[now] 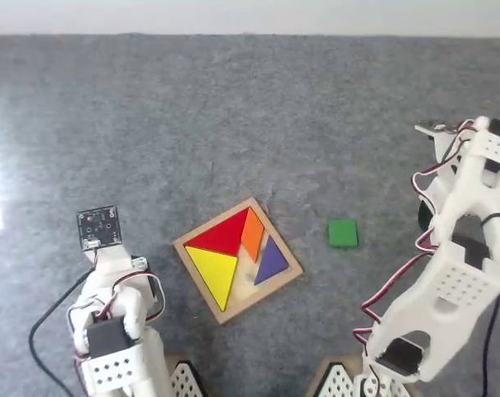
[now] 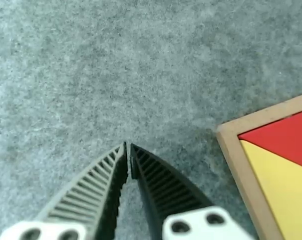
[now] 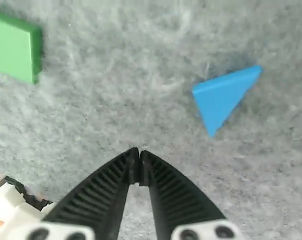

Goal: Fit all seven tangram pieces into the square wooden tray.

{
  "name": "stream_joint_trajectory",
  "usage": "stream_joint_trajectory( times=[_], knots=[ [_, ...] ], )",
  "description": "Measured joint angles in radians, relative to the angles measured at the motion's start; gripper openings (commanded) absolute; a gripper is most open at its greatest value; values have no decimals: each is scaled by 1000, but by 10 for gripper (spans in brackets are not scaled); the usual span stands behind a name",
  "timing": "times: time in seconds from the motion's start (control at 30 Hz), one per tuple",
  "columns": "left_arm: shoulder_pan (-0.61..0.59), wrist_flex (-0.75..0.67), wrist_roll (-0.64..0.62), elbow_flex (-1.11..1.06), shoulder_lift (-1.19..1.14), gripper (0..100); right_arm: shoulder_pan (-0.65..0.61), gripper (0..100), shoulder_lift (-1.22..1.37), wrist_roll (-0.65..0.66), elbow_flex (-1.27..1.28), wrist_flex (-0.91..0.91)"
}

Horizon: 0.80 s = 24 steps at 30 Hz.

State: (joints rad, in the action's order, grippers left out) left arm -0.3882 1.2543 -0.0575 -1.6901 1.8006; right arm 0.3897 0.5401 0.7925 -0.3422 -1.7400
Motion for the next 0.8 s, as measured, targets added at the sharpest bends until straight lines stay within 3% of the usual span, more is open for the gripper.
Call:
stream_joint_trajectory(
  times=[0.8],
  knots=[
    [0,0,0,0,0,13,37,23,0,35,0,-9]
  ],
)
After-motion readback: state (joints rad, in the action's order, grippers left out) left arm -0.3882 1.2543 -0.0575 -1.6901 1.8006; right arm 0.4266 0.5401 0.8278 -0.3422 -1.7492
